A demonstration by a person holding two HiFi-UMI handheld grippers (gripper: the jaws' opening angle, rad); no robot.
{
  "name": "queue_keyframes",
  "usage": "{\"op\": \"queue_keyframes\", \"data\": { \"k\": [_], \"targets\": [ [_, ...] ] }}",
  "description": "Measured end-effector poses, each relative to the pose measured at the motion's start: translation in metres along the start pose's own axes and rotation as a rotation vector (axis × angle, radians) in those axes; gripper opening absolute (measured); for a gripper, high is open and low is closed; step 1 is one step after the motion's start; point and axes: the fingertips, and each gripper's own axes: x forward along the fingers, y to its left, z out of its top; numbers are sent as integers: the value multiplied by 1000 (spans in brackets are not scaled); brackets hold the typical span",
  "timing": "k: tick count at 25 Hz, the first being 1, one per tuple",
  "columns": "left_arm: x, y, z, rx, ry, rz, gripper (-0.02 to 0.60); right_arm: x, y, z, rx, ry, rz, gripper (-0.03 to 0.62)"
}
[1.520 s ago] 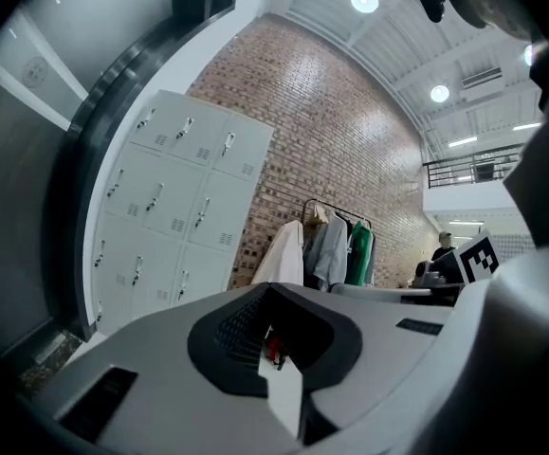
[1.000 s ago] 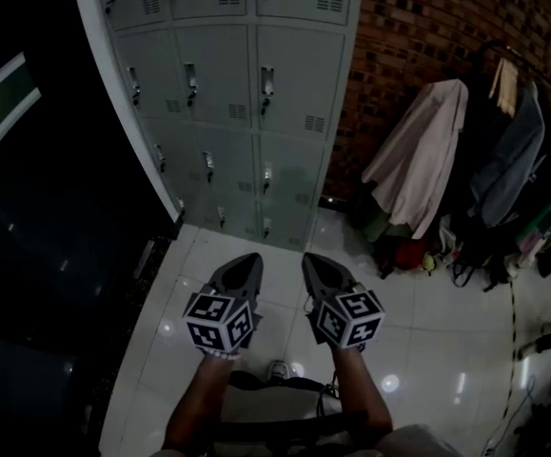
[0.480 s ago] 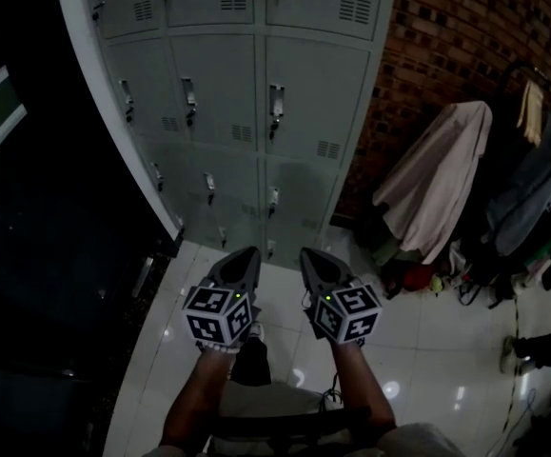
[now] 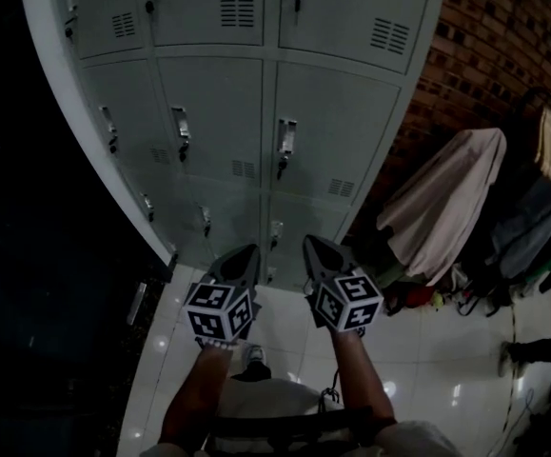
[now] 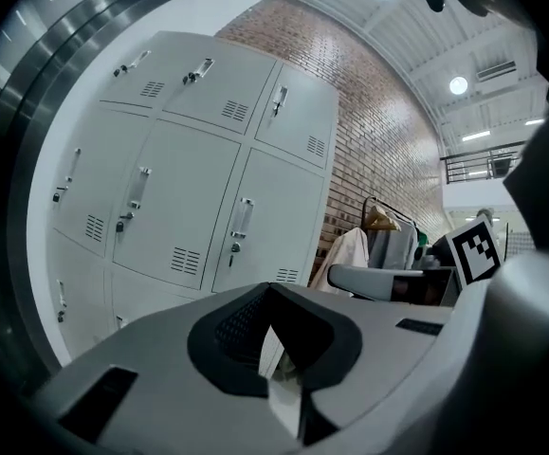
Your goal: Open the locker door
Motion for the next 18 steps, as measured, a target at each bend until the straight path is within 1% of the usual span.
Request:
{"op": "queue_keyframes", "data": {
  "k": [3, 5, 8, 9, 15, 17, 18],
  "targets": [
    [19, 20, 12, 3, -2, -16, -8, 32, -10, 8, -1, -8, -19, 30],
    [31, 30, 18, 6, -1, -27, -8, 53, -15, 14, -2, -12, -26, 58],
    [49, 43, 24, 13, 9, -46, -8, 82, -22, 26, -6, -24, -44, 117],
    [54, 46, 27, 16, 12, -52, -8, 91, -24, 31, -7, -30, -51, 124],
    [76, 64, 35, 9, 19, -75, -8, 135, -35, 53, -25, -51, -91, 130],
    [81, 70, 34, -2, 22, -80, -8, 149, -38, 58, -26, -53, -103, 150],
    [84, 73, 33, -6, 25, -84, -8, 155, -40, 60, -24, -56, -110, 150]
  ]
}}
